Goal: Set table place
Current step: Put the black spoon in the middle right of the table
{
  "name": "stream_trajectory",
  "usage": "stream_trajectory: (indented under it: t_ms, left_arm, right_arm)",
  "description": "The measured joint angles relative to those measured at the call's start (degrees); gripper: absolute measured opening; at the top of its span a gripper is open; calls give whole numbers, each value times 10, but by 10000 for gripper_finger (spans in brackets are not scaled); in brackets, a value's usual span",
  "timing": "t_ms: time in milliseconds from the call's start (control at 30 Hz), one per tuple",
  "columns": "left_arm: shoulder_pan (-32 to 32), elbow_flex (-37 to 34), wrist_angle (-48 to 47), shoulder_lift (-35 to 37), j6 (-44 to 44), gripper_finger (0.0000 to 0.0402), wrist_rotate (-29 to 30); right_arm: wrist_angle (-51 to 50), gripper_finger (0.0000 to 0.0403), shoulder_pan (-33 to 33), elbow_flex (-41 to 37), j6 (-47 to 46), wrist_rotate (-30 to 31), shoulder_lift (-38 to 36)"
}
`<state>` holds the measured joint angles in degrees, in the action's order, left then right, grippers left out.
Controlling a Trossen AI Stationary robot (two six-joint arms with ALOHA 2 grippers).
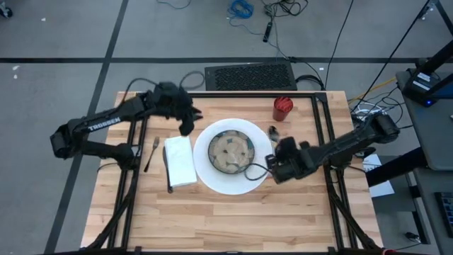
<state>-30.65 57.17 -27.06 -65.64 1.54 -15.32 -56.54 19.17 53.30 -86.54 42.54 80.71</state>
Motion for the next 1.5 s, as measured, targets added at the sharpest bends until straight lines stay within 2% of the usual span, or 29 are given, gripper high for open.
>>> stream_trajectory:
  t_ms: [167, 300, 400, 600, 733, 900, 1133, 1500]
  left_arm:
    - [61, -68, 77, 10, -30, 102, 9]
    - [108, -92, 107, 5, -47, 102, 13]
    - [146, -110, 121, 3, -58, 102, 39]
    - [219, -132, 130, 3, -58, 102, 54]
    - [258, -142, 155, 3, -58, 102, 78]
    - [296, -163, 211, 0, -73, 102, 89]
    - [358, -187, 270, -9, -88, 102, 114]
    - [422, -211, 334, -19, -88, 102, 158]
  right_arm:
    - [-72, 0, 35, -54, -178, -67, 1]
    - [-64, 0, 43, -105, -233, -140, 1]
    - [-37, 0, 47, -141, -254, -187, 1]
    - [-13, 0, 45, -172, -240, -272, -24]
    - [-44, 0, 27, -180, -236, -279, -83]
    - [-34, 0, -23, -186, -205, -279, -147]
    - [-32, 0, -109, -186, -156, -296, -135]
    - [-1, 0, -264, -213, -15, -355, -118]
